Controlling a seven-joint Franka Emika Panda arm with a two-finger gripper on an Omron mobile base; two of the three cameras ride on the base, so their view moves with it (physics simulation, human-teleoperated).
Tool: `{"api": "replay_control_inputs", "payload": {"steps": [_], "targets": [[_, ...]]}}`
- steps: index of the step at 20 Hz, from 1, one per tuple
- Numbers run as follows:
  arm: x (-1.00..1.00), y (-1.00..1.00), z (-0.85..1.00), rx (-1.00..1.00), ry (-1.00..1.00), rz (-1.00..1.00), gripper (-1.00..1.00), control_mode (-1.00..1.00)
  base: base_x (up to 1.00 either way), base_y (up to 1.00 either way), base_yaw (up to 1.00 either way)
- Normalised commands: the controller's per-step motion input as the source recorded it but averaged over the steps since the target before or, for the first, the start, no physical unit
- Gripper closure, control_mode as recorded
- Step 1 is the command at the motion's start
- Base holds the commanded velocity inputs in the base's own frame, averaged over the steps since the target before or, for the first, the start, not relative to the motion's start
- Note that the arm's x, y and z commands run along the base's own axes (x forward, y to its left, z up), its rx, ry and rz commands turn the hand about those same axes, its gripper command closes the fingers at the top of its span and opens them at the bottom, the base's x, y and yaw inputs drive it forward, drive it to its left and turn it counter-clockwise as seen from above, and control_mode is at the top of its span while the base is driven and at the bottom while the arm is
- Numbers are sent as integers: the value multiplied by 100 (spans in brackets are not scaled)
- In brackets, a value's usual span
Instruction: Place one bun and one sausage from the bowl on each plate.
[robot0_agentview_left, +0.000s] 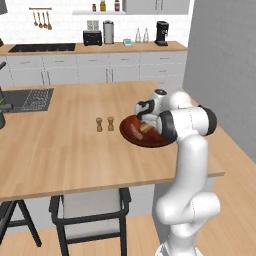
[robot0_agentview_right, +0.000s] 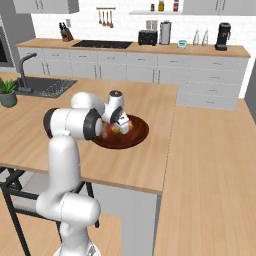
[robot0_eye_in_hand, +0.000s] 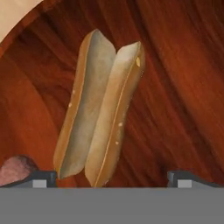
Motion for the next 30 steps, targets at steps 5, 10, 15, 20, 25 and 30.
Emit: {"api": "replay_control_inputs", "payload": {"steps": [5,10,15,20,25,30], "targets": [[68,0,-21,0,4,-2,-100,-100,0,0,0],[22,0,-44,0,5,0,-100,-100,0,0,0],[3,0,-42,0,2,0,-100,-100,0,0,0],[-45,1,-32,0,2,0,100,-100,0,0,0],[-66,0,55,0,-11,0,100,-100,0,0,0],[-97,0,100,0,-16,0,100,-100,0,0,0]]}}
